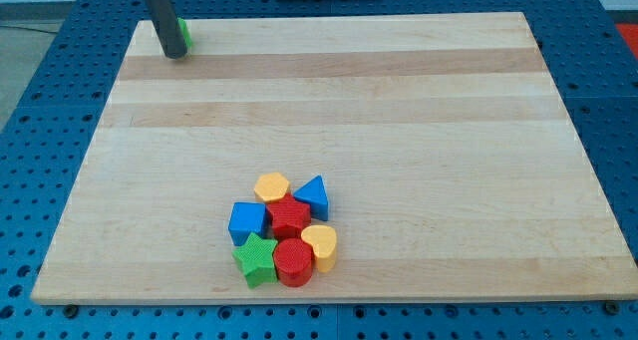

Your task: Move green star into red circle

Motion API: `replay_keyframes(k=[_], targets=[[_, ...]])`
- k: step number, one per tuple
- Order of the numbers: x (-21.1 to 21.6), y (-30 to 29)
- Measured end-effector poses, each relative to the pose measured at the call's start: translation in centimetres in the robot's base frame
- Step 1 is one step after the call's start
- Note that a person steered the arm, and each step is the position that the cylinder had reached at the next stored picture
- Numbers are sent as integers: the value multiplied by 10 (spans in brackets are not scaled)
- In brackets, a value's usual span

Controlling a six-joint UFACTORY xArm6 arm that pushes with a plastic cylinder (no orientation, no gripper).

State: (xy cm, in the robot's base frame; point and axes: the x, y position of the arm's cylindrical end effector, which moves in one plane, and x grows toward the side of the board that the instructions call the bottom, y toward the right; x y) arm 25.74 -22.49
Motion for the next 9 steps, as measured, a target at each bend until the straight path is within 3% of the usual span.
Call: replay_keyframes(k=[2, 3, 5, 7, 8, 9], targets=[[-12, -5], [28, -5], [176, -5], [311, 37], [360, 68], [361, 71]])
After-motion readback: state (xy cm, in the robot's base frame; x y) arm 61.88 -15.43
